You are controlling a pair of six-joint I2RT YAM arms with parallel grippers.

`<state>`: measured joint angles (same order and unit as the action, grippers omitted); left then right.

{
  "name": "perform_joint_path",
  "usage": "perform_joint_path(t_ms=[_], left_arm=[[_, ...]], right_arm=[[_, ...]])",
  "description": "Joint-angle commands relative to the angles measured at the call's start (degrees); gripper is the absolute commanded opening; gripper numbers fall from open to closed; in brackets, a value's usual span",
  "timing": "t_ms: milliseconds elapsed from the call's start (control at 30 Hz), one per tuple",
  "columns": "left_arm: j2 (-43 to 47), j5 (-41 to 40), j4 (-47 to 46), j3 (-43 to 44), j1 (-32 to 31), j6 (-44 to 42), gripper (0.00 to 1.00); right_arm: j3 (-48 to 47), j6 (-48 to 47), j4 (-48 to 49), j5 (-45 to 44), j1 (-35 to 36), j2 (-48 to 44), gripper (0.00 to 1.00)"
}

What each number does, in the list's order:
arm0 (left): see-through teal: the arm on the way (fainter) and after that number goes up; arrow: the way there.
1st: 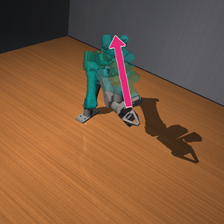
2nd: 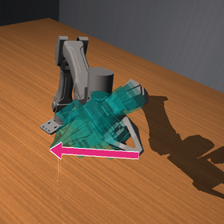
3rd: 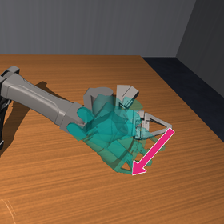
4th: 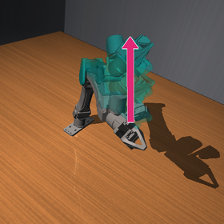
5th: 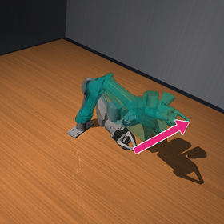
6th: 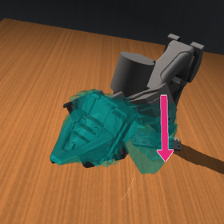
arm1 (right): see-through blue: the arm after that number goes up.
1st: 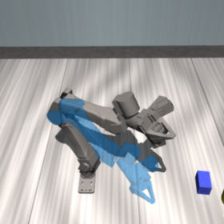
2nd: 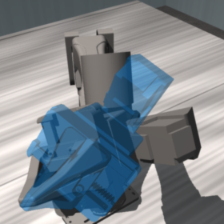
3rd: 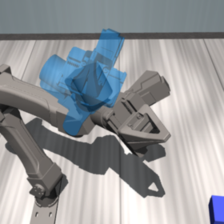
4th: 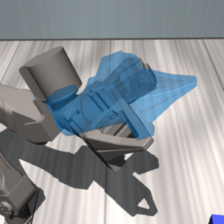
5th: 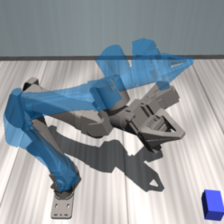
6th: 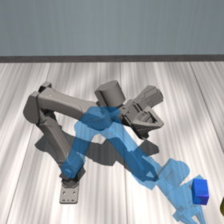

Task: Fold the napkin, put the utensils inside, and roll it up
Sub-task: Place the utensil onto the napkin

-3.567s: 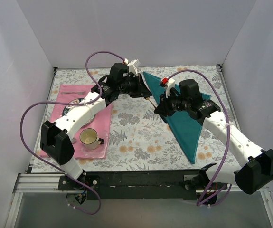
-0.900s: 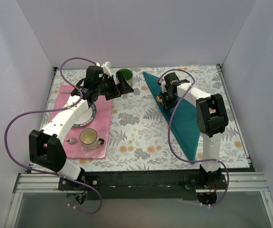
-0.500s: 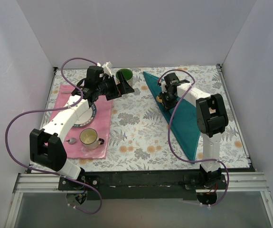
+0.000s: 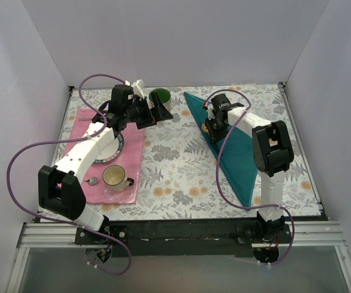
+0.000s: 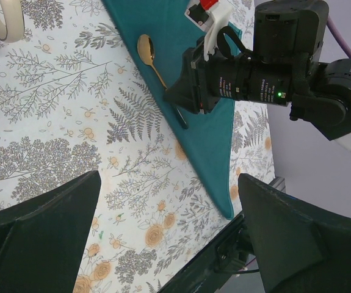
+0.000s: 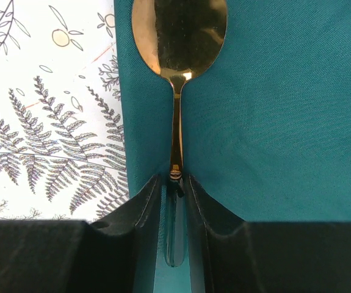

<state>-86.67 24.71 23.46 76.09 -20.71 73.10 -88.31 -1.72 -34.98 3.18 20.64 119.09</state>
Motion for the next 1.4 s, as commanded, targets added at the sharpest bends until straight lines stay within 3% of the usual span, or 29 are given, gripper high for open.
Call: perform_joint_path(t_ms=[0, 200, 433, 667, 800, 967, 1100, 1233, 1367], left_arm=[[0.98, 0.69, -0.79, 1.07, 0.06, -0.15, 0.95], [1.07, 0.87, -0.70, 1.07, 0.14, 0.02, 0.95], [1.33, 0.95, -0.70, 0.99, 0.06, 0.11, 0.95], [0.54, 1.57, -2.71, -0.24, 0.06, 0.29, 0.95], [0.10, 0.08, -5.44, -1.21, -1.87, 0.64, 0.92], [-1.39, -6.23, -8.42, -0.95, -7.05, 0.46, 0.86], [-5.43, -11.69, -10.28, 1.06, -11.89, -0.50, 0.74], [-12.88, -18.28, -13.26, 4.05, -14.70, -1.99, 0.62], [-21.39, -26.70, -16.77, 9.85, -15.59, -5.41, 0.58]], right_arm=[[1.13, 0.22, 1.06, -0.28, 0.01, -0.35, 0.29], [0.95, 0.92, 1.06, -0.37, 0.01, -0.35, 0.17], [0.86, 1.28, 1.06, 0.07, 0.01, -0.43, 0.14], [-2.12, 1.28, -2.01, -0.72, 0.01, -4.03, 0.30], [-0.82, 6.79, -2.02, -4.92, 0.10, -9.12, 0.38], [9.61, 10.50, -0.62, -10.30, -0.43, -18.79, 0.43], [21.58, 15.77, 0.96, -9.07, -2.01, -26.96, 0.35], [33.80, 19.29, 6.92, -7.14, -2.63, -38.11, 0.31], [38.21, 19.73, 8.35, -5.30, -2.63, -42.97, 0.31]])
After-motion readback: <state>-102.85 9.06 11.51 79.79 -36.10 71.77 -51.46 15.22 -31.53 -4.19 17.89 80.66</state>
